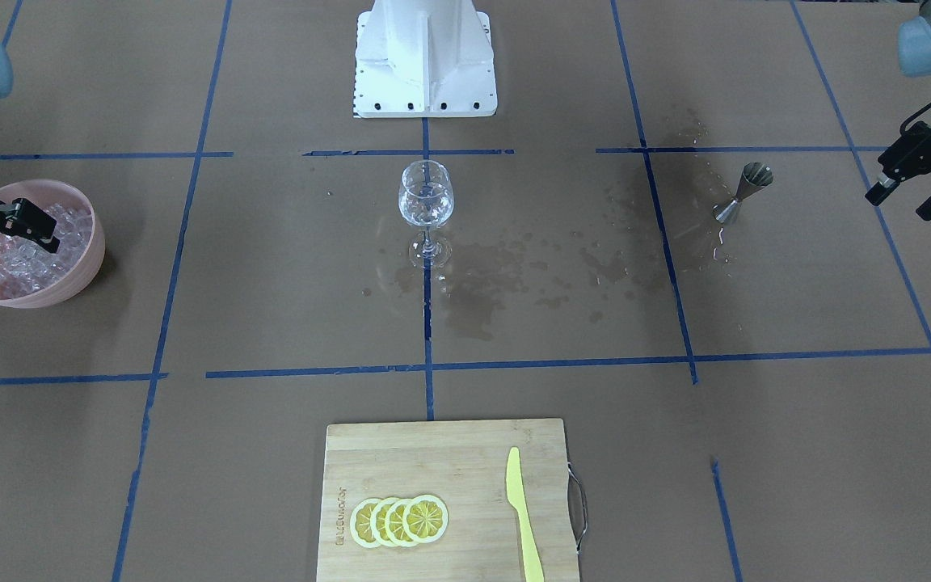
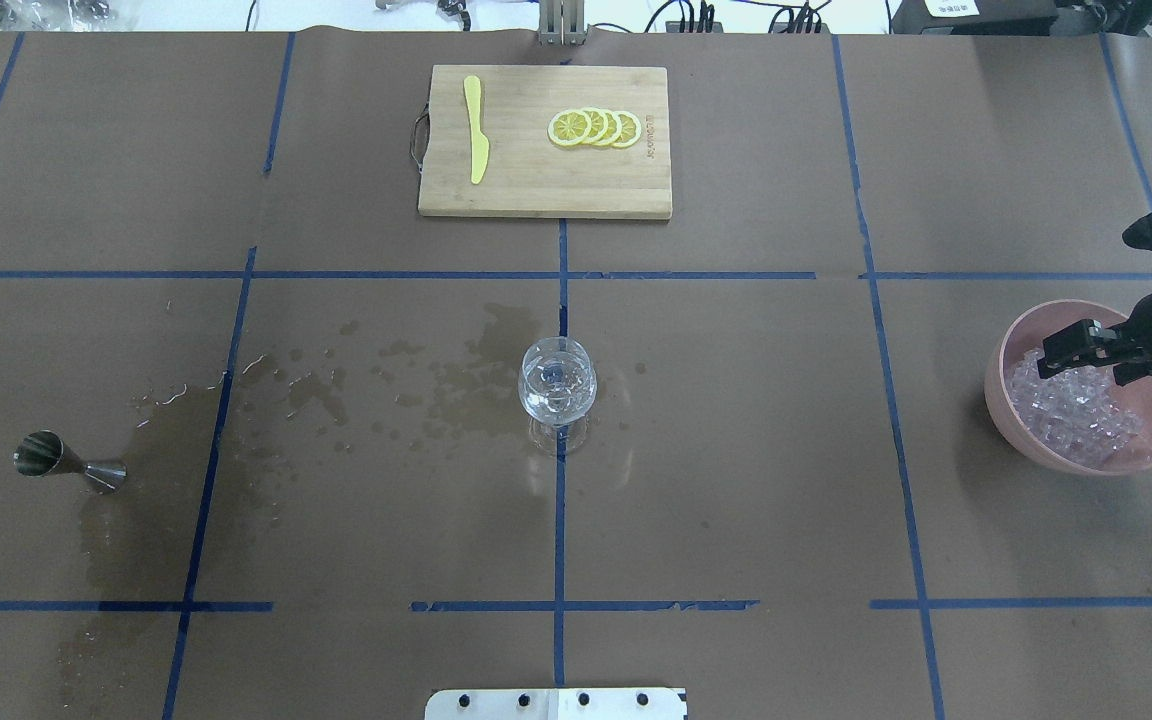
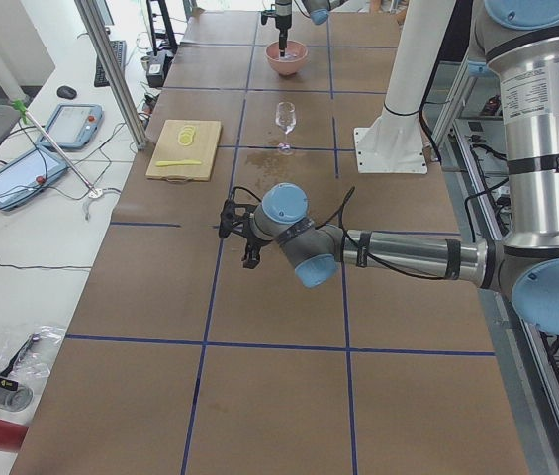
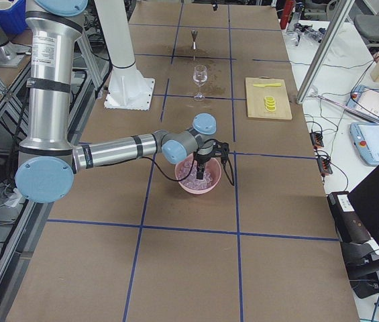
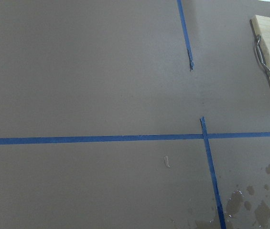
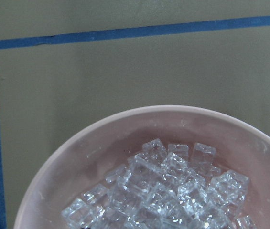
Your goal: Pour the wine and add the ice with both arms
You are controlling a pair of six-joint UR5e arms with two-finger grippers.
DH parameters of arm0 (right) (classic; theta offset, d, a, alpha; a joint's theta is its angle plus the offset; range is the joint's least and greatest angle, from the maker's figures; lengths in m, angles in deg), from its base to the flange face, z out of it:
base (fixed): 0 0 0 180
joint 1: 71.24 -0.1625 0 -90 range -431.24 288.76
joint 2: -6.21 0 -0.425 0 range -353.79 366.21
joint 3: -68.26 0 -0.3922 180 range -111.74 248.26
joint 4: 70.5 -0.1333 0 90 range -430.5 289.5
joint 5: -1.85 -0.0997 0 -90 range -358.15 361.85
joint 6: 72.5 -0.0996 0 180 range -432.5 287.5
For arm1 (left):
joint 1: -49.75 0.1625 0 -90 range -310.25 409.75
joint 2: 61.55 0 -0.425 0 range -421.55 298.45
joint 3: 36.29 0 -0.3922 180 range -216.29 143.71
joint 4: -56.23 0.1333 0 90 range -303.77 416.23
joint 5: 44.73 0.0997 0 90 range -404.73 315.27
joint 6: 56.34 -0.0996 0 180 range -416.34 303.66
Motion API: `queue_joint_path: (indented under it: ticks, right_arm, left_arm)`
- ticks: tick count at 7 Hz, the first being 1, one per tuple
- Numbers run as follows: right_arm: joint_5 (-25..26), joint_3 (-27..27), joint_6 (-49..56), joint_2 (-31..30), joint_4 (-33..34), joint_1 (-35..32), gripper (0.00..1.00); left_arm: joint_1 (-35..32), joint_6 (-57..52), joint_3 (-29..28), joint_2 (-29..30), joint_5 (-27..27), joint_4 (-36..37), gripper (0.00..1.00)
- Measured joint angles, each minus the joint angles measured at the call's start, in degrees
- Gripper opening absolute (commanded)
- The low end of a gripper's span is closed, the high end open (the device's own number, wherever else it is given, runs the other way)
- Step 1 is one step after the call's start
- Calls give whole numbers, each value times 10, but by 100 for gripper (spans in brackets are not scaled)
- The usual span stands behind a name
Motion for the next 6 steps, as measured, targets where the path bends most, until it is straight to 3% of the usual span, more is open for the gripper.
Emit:
queue_joint_path:
  ticks: [1,4,5,6]
  right_arm:
    - [2,0,-3,-3,-2,2,57]
    - [3,-1,-5,-16,-6,3,56]
    - [3,-1,-5,-19,-6,3,23]
    - [2,-1,-5,-20,-6,3,0]
  left_arm:
    - [0,1,0,0,0,0,100]
    - [0,2,3,2,1,0,100]
    - [0,2,4,2,1,0,100]
    - [0,2,4,2,1,0,100]
